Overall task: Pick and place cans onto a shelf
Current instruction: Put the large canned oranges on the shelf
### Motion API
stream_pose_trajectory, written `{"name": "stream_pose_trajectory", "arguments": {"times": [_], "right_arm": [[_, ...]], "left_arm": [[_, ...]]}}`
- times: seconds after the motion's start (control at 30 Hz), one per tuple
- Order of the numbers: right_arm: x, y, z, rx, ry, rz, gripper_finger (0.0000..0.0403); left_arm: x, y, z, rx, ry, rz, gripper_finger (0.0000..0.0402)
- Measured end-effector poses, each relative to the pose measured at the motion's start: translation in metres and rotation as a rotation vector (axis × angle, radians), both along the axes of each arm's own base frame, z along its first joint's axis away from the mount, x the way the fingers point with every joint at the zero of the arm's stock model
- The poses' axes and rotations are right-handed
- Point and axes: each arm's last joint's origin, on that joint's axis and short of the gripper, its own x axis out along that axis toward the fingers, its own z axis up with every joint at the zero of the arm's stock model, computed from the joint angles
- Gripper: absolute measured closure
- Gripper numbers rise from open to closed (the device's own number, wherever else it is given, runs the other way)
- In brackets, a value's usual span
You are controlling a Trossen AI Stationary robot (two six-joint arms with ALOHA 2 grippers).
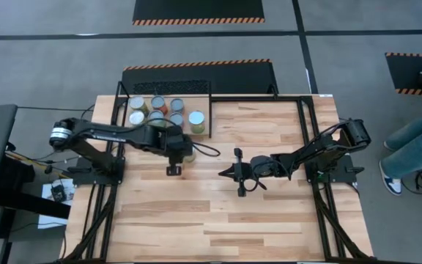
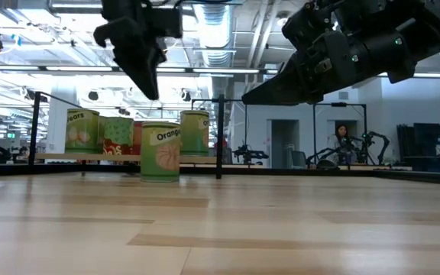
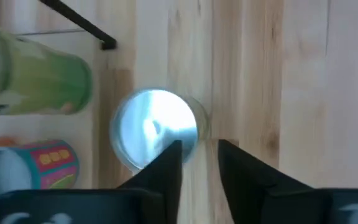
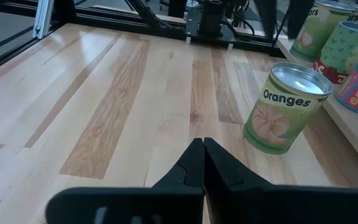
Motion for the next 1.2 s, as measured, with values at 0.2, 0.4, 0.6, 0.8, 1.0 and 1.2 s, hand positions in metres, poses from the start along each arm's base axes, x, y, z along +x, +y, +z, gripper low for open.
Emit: {"name": "stream_pose_trajectory", "arguments": {"times": [0.2, 0.4, 0.6, 0.8, 1.0, 1.2], "right_arm": [[0.000, 0.000, -0.001, -0.002, 0.007, 0.000, 0.0388], [0.000, 0.000, -0.001, -0.002, 0.011, 0.000, 0.0388], [0.000, 0.000, -0.001, -0.002, 0.010, 0.000, 0.0388], [0.000, 0.000, -0.001, -0.002, 0.010, 0.000, 0.0387], [0.000, 0.000, -0.001, -0.002, 0.010, 0.000, 0.0389], [0.000, 0.000, -0.001, -0.002, 0.010, 0.000, 0.0387]], "left_arm": [[0.013, 0.000, -0.021, 0.024, 0.071, -0.055, 0.0279], [0.023, 0.002, -0.040, 0.071, 0.143, -0.046, 0.0276], [0.025, 0.002, -0.042, 0.088, 0.144, -0.047, 0.0285], [0.025, 0.002, -0.042, 0.099, 0.151, -0.074, 0.0379], [0.025, 0.002, -0.027, 0.084, 0.143, -0.088, 0.0400], [0.022, 0.008, 0.039, 0.057, 0.015, 0.012, 0.0401]]}}
